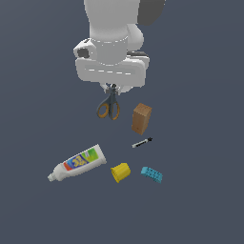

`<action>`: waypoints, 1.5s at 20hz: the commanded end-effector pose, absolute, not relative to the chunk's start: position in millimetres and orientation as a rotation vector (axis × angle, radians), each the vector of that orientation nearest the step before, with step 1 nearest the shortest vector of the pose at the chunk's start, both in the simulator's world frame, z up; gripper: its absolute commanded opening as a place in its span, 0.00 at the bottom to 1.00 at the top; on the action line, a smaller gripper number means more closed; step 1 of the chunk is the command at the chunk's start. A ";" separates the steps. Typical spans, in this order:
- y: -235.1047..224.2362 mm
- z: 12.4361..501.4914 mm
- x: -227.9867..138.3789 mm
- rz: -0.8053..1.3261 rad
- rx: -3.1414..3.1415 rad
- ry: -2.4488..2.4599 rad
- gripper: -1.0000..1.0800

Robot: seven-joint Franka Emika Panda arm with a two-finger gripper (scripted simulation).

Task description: Pick up a designated object from a clutter of objects.

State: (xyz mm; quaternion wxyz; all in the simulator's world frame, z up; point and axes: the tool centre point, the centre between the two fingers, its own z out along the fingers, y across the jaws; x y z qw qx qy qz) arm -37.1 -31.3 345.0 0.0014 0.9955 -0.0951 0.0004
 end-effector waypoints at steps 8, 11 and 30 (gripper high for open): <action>-4.0 394.2 -36.8 0.000 3.127 -0.298 0.00; -0.9 399.8 -36.0 0.000 3.127 -0.298 0.00; 1.7 428.9 -23.7 0.000 3.127 -0.297 0.00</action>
